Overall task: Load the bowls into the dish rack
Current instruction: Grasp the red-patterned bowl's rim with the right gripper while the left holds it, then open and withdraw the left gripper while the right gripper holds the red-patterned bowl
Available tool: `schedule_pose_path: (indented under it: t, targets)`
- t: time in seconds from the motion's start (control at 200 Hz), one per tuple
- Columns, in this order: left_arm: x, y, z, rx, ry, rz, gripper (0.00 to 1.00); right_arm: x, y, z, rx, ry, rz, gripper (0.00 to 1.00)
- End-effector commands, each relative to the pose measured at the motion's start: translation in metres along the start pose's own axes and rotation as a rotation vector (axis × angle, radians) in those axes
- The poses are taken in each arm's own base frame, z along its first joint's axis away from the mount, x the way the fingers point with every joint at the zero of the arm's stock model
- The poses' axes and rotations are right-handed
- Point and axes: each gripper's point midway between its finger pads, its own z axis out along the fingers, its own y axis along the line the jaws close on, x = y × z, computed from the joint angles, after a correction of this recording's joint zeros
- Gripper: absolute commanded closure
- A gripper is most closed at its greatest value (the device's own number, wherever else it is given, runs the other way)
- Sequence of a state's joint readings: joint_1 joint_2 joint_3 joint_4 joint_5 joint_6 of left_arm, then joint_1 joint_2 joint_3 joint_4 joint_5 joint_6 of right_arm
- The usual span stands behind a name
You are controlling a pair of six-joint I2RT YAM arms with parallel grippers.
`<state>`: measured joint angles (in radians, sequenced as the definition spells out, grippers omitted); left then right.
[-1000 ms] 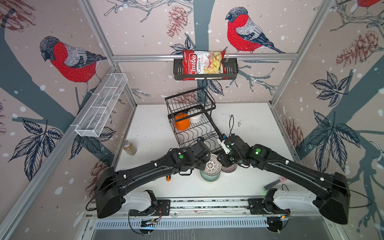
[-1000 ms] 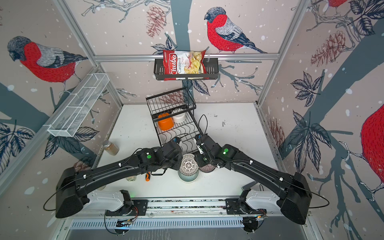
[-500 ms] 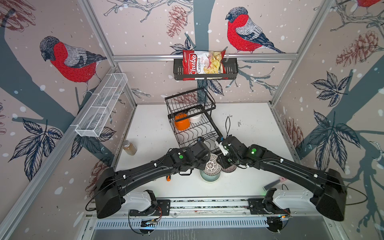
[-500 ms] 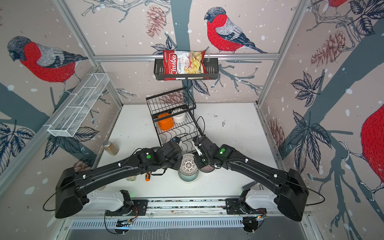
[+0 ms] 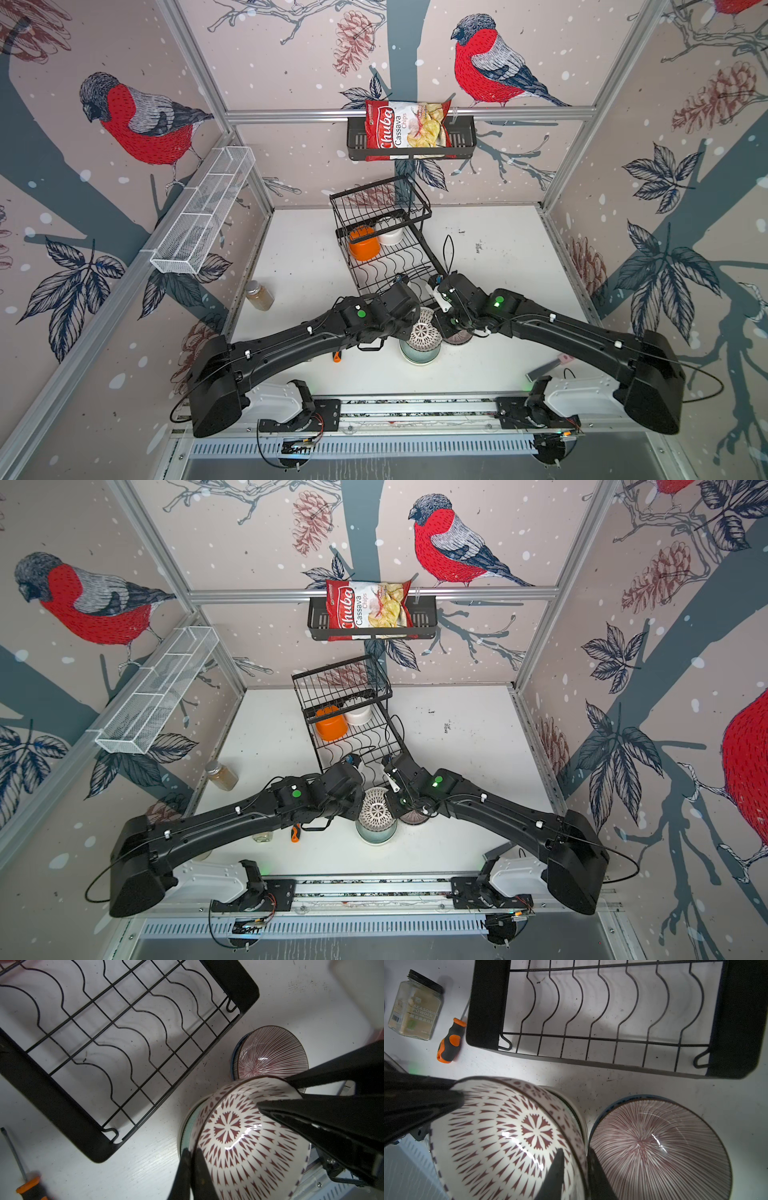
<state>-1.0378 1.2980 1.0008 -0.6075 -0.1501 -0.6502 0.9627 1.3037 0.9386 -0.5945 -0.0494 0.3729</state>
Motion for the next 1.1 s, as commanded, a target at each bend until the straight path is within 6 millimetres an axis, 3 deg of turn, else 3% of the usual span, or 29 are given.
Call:
schedule_pose_path:
  t: [0.0, 0.15, 0.385, 0.47, 0.54, 0.65, 0.775, 0.91, 1.096]
  targets:
    - [-0.016, -0.012, -0.004, 0.056, -0.064, -0.013, 1.00, -0.005, 0.002, 0.001, -0.002, -0.018, 0.010, 0.89]
    - [-0.016, -0.012, -0.005, 0.054, -0.066, -0.014, 1.00, -0.009, 0.000, 0.000, 0.015, -0.030, 0.016, 0.99]
    - [-0.017, -0.011, -0.006, 0.049, -0.072, -0.017, 1.00, -0.019, -0.003, -0.007, 0.042, -0.064, 0.037, 1.00]
    - [-0.020, -0.011, -0.008, 0.051, -0.087, -0.028, 0.75, -0.023, -0.005, -0.009, 0.061, -0.073, 0.044, 1.00]
    - [-0.016, -0.003, -0.008, 0.026, -0.095, -0.048, 0.42, -0.025, -0.007, -0.010, 0.074, -0.080, 0.047, 1.00]
    - [-0.022, 0.006, -0.018, 0.010, -0.157, -0.078, 0.20, -0.031, -0.010, -0.012, 0.105, -0.095, 0.052, 1.00]
    - [-0.032, 0.018, -0.034, -0.002, -0.270, -0.102, 0.11, -0.041, -0.015, -0.016, 0.148, -0.119, 0.051, 1.00]
    - [-0.045, 0.033, -0.055, -0.012, -0.361, -0.152, 0.10, -0.055, -0.023, -0.021, 0.218, -0.150, 0.046, 1.00]
    - [-0.046, 0.056, -0.055, -0.043, -0.371, -0.201, 0.10, -0.078, -0.034, -0.028, 0.324, -0.199, 0.040, 1.00]
